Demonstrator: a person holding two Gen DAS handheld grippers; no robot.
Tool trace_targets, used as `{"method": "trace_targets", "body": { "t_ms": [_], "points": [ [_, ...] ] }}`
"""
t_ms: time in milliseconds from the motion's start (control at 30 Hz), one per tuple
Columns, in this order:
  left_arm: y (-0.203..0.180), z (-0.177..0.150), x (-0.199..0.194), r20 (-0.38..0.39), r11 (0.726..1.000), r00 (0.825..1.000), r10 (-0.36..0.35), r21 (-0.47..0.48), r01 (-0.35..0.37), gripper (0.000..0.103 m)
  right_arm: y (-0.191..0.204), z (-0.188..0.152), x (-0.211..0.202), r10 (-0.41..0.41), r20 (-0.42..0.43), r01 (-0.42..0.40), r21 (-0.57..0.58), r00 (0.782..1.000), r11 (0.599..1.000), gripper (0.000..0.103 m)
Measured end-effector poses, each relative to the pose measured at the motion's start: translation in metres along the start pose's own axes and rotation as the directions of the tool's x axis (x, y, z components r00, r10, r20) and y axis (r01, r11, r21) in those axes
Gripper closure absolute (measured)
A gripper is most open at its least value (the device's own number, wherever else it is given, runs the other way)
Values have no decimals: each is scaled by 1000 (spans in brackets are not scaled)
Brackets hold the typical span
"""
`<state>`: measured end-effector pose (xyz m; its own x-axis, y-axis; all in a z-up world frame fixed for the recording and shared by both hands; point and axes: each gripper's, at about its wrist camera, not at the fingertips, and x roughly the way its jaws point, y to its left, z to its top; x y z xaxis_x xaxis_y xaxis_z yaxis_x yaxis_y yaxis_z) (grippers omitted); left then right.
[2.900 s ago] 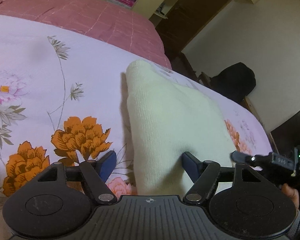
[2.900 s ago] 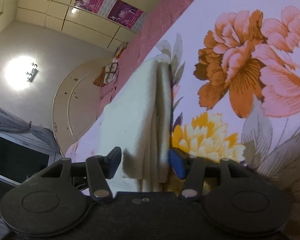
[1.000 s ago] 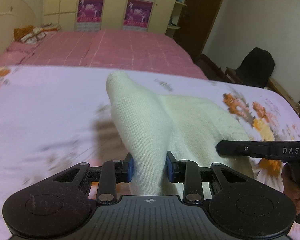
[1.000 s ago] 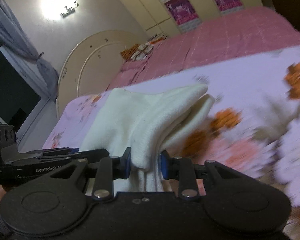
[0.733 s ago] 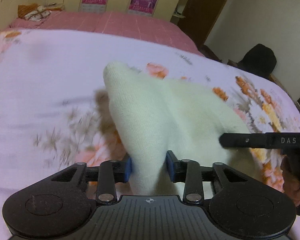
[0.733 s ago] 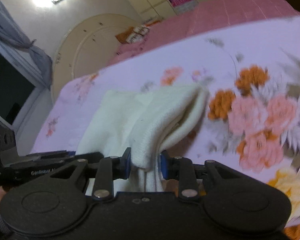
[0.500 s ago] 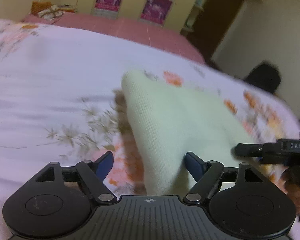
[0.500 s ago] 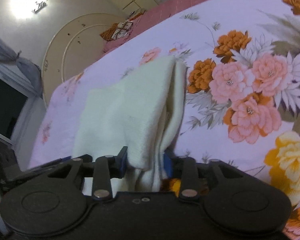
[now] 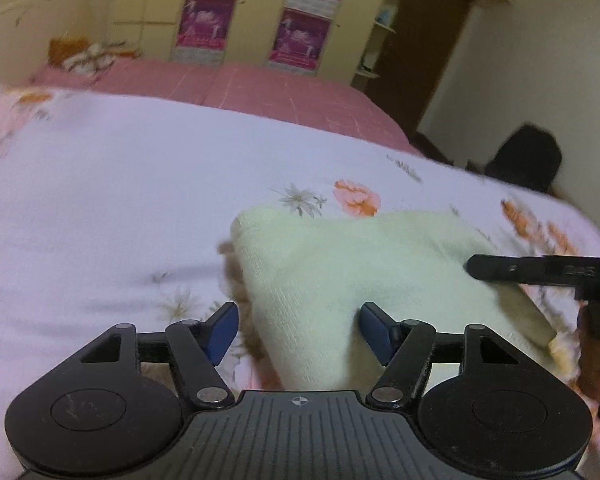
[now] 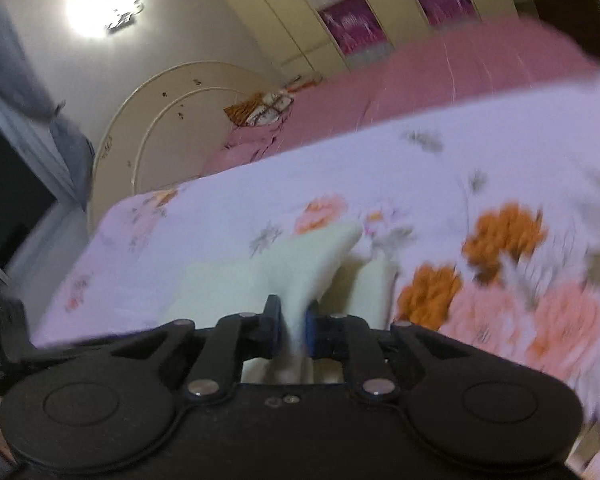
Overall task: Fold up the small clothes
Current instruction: 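Fold the lifted end over the stack and open both tools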
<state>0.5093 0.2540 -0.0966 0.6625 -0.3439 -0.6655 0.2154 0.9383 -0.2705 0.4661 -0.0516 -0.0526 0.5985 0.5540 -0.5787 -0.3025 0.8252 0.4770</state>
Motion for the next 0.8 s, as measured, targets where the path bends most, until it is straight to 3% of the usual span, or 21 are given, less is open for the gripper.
{"method": "trace_targets", "body": {
  "t_ms": [67,133,200,267,333,500,600,700,800],
  "points": [
    [-5,-1,-1,10,1000,1000,12,16,-12,36,-3,-2,10,-114,-48,111,-49,992,993,93],
    [-10,-2,-14,31,999,999,34,25,-35,36,-3,-4,7,-136,-73,132,-57,988,990,85],
    [-14,-8,-36,65,999,998,26,31,-28,36,2,-1,-12,-154,-45,153,-37,987,988,82],
    [-17,-22,-56,64,999,998,30,20,-31,36,11,-4,-38,-108,-5,108,-33,994,994,82],
    [-21,-39,-69,41,998,998,50,21,-51,36,28,-15,-58,-94,-23,91,-93,995,991,82],
    [-26,-70,-81,11,997,997,77,-17,-77,35,59,-49,-70,-141,-102,115,-229,985,967,82],
    [-29,-90,-80,-9,994,995,94,-51,-95,35,58,-68,-59,-212,-160,163,-274,964,948,83],
    [-35,-104,-91,4,991,992,127,-44,-127,35,51,-74,-56,-237,-168,189,-257,957,948,80],
    [-46,-114,-107,18,989,990,140,-41,-139,33,55,-77,-75,-217,-141,182,-223,966,958,82]
  ]
}}
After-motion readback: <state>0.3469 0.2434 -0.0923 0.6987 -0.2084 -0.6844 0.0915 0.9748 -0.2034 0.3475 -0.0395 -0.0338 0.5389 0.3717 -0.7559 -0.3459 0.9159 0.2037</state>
